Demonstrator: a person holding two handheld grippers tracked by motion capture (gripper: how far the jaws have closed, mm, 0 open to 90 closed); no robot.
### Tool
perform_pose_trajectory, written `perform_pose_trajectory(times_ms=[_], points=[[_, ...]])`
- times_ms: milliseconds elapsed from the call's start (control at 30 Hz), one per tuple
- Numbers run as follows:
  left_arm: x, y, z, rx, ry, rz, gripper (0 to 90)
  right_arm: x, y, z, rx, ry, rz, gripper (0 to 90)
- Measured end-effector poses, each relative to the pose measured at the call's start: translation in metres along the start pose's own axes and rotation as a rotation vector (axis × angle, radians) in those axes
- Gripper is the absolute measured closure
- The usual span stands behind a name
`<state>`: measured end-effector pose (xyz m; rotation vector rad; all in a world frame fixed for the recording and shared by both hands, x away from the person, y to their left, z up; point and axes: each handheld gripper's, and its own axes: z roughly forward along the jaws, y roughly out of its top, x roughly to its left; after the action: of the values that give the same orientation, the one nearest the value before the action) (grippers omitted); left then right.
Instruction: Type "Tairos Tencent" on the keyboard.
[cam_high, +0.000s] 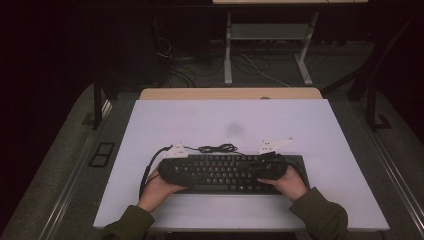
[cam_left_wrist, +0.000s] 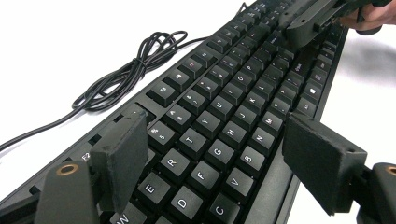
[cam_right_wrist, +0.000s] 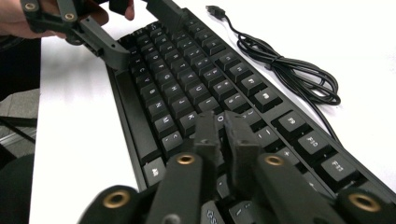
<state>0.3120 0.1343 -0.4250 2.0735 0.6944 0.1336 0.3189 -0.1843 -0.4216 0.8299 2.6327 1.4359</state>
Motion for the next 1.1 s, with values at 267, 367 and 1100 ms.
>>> perform_pose_trajectory(times_ms=[267, 367, 1100], points=[[0.003, -0.001, -0.001, -0.011, 0.004, -0.022, 20.2, -0.002, -0.006, -0.007, 0.03, 0.028, -0.01, 89.2], [0.003, -0.001, 0.0, -0.009, 0.006, -0.026, 19.9, -0.002, -0.009, -0.007, 0.048, 0.03, -0.014, 89.2], [0.003, 0.002, 0.0, -0.018, 0.024, -0.018, 20.4, -0.001, -0.023, -0.003, 0.145, 0.022, -0.055, 89.2]])
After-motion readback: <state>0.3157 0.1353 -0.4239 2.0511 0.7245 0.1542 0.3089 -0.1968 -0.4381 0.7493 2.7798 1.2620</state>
